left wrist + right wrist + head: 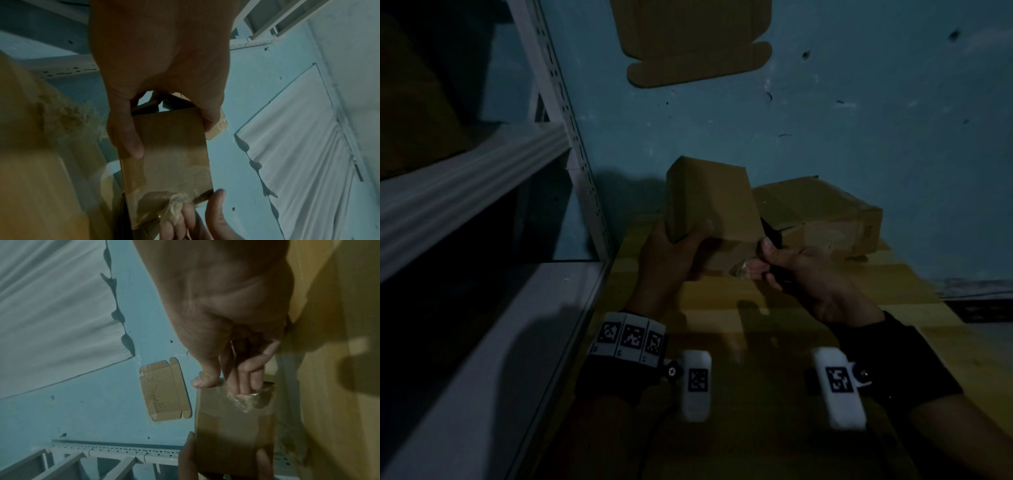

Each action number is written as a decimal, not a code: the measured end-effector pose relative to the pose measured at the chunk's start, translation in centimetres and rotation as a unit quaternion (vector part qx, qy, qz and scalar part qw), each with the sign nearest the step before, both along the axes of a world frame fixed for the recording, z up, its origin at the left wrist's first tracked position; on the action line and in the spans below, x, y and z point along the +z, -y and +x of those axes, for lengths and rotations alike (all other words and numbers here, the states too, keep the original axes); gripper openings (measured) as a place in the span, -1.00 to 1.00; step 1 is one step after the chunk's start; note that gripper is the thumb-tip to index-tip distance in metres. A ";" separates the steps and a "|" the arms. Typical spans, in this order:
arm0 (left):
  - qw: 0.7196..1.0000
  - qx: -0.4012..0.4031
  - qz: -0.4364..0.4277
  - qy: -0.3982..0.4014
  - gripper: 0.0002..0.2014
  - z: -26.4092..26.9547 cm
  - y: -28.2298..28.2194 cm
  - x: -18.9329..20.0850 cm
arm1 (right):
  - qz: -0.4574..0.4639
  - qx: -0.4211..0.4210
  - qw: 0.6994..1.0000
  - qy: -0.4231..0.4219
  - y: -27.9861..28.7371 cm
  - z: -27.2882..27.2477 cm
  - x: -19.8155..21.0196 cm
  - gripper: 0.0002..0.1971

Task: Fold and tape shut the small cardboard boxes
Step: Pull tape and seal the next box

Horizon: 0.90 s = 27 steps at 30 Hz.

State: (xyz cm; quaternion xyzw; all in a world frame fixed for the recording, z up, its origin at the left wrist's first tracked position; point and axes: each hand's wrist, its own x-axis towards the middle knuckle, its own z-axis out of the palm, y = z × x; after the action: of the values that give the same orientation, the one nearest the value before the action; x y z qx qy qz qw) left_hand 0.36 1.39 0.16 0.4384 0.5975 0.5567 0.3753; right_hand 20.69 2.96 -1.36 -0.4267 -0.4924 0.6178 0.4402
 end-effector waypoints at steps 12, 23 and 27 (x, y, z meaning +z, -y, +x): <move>0.997 -0.016 -0.026 0.065 -0.29 -0.7 0.0 -0.3 | 0.258 -0.085 0.919 0.287 0.1 -0.5 0.4 -0.76; 0.993 -0.016 -0.047 0.108 -0.28 -0.7 -0.2 -0.7 | 0.319 -0.182 0.889 0.275 -0.2 -1.1 -0.2 -0.89; 0.992 -0.018 -0.039 0.120 -0.25 -0.9 -0.3 -0.8 | 0.372 -0.182 0.860 0.298 0.2 -1.1 -0.3 -0.89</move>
State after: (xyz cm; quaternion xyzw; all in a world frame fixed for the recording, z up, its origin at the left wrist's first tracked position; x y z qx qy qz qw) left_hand -0.56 1.70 -0.63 0.3639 0.5620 0.5744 0.4709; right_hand 19.64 2.73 -1.64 -0.4770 -0.7068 0.1412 0.5029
